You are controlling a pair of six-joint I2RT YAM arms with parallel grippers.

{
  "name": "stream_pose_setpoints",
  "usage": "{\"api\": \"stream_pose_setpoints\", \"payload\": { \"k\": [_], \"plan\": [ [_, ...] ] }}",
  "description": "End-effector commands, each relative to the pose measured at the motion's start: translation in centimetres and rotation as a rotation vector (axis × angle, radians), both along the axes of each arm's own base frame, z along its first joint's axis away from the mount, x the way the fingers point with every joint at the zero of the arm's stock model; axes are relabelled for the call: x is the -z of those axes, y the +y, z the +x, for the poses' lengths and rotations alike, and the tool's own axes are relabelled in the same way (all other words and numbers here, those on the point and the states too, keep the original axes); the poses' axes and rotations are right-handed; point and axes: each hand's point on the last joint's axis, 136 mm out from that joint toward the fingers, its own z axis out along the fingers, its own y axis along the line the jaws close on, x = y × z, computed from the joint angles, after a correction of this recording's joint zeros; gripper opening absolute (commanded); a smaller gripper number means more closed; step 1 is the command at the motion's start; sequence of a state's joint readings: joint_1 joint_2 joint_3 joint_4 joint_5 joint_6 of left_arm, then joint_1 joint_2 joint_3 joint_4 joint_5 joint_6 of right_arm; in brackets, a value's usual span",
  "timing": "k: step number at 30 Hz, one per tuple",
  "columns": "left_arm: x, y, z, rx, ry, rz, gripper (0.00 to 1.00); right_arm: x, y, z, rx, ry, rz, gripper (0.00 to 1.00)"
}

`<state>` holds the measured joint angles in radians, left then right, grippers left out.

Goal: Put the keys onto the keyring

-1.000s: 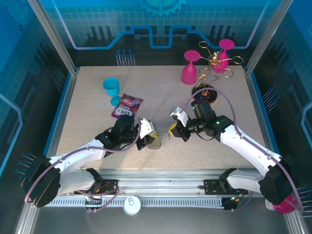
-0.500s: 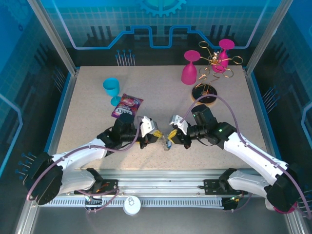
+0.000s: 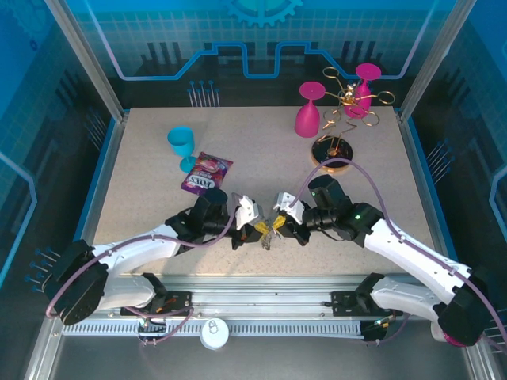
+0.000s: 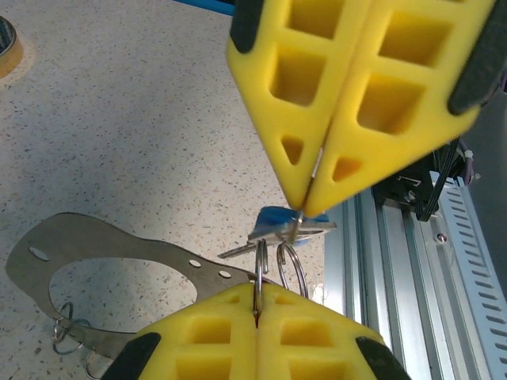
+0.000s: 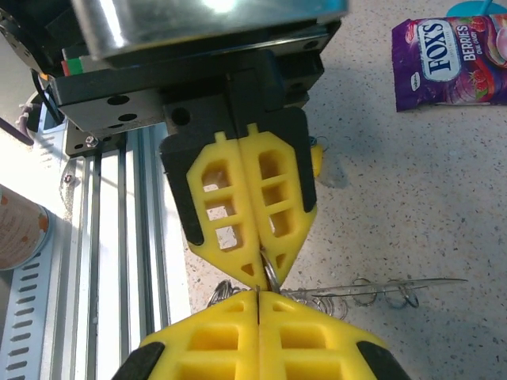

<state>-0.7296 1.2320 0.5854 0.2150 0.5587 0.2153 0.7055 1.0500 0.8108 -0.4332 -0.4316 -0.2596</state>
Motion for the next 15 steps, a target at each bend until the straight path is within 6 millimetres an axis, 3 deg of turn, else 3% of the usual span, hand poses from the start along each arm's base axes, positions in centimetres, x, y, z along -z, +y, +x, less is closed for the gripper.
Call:
{"api": "stream_pose_setpoints", "payload": {
  "k": [1, 15],
  "plan": [
    [-1.0, -0.7, 0.0, 0.032, -0.012, -0.024, 0.00, 0.4, -0.3, -0.6, -0.011, -0.013, -0.017, 0.00],
    [-1.2, -1.1, 0.0, 0.050, 0.010, -0.037, 0.00, 0.6, 0.8, 0.1, 0.007, -0.016, -0.012, 0.00]
  ]
}}
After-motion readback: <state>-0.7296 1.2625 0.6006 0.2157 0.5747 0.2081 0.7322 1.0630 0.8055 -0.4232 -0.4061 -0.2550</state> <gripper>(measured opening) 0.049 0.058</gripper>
